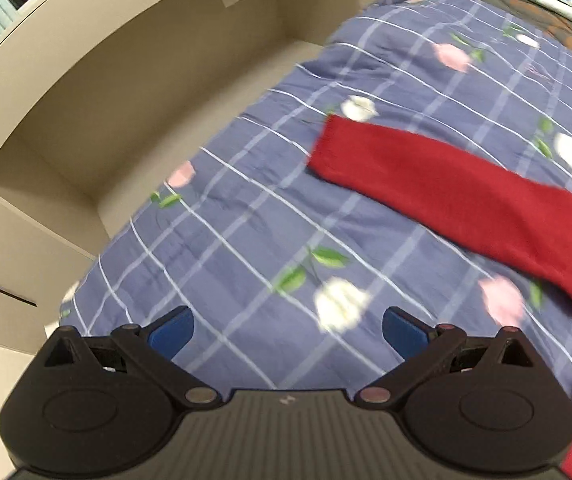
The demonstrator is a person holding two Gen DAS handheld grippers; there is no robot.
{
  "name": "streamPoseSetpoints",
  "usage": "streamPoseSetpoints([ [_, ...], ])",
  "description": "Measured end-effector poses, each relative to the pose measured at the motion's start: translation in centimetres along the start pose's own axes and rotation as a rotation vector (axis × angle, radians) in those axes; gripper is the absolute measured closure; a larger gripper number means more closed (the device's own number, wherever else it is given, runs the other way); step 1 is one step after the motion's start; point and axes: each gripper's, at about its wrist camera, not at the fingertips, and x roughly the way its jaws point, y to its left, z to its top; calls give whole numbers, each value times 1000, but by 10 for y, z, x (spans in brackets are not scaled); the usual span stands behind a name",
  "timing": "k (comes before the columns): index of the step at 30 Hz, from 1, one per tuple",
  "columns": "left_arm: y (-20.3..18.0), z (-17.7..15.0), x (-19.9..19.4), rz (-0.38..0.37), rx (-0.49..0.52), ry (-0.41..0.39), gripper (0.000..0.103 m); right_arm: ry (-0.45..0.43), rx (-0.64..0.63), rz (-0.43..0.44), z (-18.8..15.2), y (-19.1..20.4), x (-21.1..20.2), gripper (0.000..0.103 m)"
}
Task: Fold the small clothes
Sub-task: 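Move the left tool to the other sleeve cuff and grasp it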
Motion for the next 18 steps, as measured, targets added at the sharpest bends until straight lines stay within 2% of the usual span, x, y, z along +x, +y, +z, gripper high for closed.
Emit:
streamPoseSetpoints([
  [5, 6, 23, 31, -121, -110, 5, 0, 127, 101, -14, -16, 29, 32, 1],
  [11, -6, 39, 63, -223, -213, 2, 0, 195, 171, -57, -19, 35, 61, 1],
  [14, -15, 46, 73, -226, -223, -37, 4, 224, 139, -95, -24, 37, 73, 0],
  [18, -25, 56, 84, -194, -227, -96, 9, 205, 73, -127, -31, 46, 77, 0],
])
